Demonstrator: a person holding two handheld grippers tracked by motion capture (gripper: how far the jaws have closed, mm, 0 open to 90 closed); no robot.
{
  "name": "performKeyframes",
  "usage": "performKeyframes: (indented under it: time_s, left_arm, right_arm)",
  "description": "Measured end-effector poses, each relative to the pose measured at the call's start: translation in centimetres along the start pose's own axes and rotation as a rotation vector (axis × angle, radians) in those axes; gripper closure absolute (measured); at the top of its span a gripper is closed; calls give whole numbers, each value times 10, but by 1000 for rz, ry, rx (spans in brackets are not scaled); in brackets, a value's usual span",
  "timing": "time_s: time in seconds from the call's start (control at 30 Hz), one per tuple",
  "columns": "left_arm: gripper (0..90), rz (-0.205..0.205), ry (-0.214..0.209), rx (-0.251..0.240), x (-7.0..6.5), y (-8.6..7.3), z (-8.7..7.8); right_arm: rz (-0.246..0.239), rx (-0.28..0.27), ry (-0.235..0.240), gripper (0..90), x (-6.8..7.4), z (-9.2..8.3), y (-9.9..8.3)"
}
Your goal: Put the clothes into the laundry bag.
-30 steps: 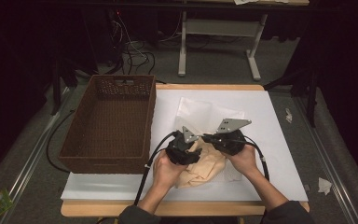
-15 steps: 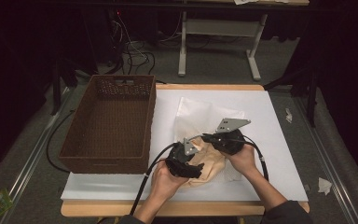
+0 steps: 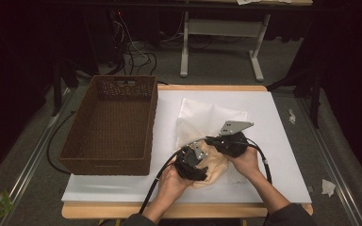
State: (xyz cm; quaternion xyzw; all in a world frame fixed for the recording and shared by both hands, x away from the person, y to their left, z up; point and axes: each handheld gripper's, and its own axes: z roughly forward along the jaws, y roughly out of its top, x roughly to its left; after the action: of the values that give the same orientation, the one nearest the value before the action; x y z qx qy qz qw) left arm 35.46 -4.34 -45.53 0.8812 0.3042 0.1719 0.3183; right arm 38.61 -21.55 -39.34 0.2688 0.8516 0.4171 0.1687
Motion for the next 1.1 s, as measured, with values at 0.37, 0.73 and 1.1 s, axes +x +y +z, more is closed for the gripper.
performKeyframes:
  time_s: [0.37,0.73,1.1]
  left_arm:
    - [708,10,8,-15,4,2,-7]
    - [720,-74,-60,-166,14,14,-35]
    - [713,-155,20,-119,25,25,-10]
  right_arm:
    - [7,-22,7,895,0,-4,0]
    - [-7,-55,13,895,4,-10,4]
    - [-28,-50,46,897,11,-13,5]
